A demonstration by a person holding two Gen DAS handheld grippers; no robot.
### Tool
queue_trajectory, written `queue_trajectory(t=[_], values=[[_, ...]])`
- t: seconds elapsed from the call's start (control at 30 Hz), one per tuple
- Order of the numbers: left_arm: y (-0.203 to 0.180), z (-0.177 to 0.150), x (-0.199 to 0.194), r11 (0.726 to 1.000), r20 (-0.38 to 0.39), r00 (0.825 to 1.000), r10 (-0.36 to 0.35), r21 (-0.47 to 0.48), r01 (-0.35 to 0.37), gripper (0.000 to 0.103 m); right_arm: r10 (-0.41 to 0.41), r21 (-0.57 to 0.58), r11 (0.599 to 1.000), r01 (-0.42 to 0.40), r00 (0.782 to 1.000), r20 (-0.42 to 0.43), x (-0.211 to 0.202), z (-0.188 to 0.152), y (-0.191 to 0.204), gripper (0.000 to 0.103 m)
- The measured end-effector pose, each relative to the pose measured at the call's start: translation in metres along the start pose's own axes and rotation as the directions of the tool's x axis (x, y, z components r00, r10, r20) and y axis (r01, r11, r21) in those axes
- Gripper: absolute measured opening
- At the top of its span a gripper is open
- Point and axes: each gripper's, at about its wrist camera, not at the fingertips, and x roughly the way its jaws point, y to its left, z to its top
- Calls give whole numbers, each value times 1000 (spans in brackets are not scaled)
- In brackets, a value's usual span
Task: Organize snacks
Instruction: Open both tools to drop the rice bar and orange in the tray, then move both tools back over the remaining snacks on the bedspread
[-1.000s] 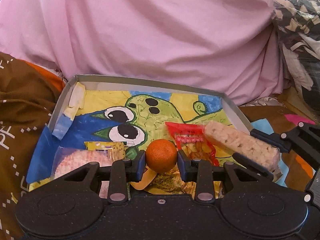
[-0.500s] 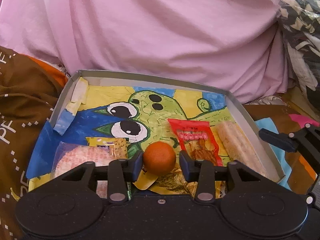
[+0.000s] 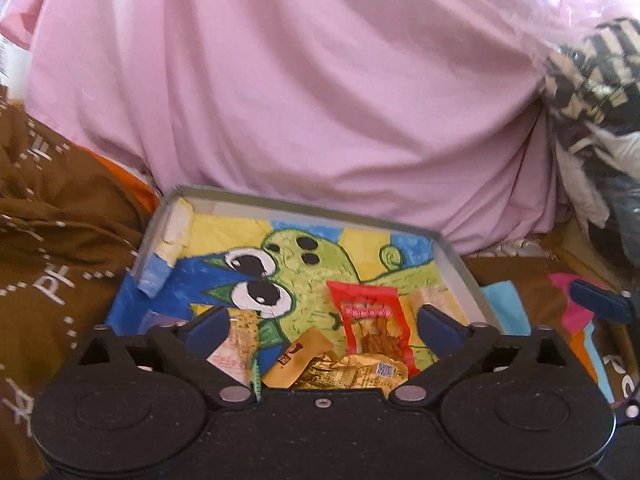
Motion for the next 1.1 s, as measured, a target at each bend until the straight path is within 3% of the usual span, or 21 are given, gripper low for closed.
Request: queue_trajectory(t=[0.17, 0.53, 0.8, 1.1], values=[[5, -1, -35, 1000, 30, 999, 30, 2, -30, 102, -24, 92, 996, 20, 999, 42, -29, 8, -11, 103], [10, -16, -129, 995, 69, 993, 101, 15, -102, 102, -17, 250, 968, -2, 997, 71, -104, 11, -10, 103], [11, -52, -179, 991, 26, 992, 123, 55, -124, 102, 7, 349, 937, -15, 1000, 24, -150, 0, -5, 103], [28, -93, -221, 989, -46, 988, 145, 35, -144, 102, 49, 356, 934, -27, 997, -51, -196, -21, 13, 103]])
